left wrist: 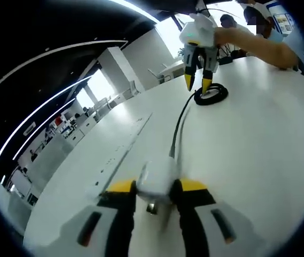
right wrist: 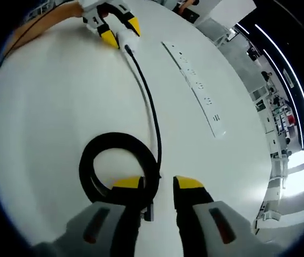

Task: Plug the desk Type‑C cable into the charger adapter.

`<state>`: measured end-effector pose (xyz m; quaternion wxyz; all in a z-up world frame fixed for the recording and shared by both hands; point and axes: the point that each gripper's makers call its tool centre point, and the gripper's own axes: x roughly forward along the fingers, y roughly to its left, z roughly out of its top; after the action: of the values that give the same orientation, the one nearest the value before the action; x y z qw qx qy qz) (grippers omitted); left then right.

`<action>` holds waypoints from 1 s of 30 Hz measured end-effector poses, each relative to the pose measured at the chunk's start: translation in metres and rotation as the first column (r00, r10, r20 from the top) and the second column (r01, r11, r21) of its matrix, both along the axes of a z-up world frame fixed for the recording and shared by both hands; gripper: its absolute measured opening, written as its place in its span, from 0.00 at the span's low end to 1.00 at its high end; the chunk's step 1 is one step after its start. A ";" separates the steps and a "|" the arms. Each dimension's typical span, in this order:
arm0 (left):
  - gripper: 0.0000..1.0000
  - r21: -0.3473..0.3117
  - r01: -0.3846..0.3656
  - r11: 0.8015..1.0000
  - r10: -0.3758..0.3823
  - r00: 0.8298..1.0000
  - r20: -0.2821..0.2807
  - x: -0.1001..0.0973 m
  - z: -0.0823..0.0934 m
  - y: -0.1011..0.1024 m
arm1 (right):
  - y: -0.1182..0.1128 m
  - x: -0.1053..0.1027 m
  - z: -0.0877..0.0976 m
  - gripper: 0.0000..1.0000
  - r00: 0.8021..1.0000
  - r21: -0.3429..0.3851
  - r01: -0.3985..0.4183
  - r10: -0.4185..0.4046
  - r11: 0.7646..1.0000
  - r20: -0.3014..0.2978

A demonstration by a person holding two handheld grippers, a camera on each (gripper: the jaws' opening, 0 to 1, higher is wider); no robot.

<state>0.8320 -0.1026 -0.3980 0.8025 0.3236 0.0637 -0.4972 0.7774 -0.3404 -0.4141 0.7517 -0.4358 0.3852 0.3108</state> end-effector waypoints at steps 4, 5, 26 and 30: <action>0.32 0.003 -0.010 1.000 0.010 1.000 0.003 0.003 0.000 0.002 | -0.001 0.005 0.000 0.25 1.000 -0.014 0.012 -0.011 1.000 0.027; 0.31 0.004 -0.013 1.000 0.013 1.000 0.004 0.004 0.000 0.003 | -0.001 0.006 0.000 0.25 0.999 -0.018 0.013 -0.012 1.000 0.034; 0.28 -0.004 -0.096 0.995 0.096 0.994 0.057 0.020 0.010 0.017 | -0.009 0.032 0.009 0.23 0.981 -0.165 0.011 0.021 0.986 0.192; 0.29 -0.004 -0.098 0.995 0.098 0.994 0.058 0.020 0.010 0.017 | -0.009 0.032 0.010 0.23 0.979 -0.177 0.014 0.023 0.984 0.205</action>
<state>0.8519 -0.0859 -0.3883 0.8276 0.3339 0.0559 -0.4478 0.8096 -0.3490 -0.4044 0.7452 -0.5316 0.3305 0.2300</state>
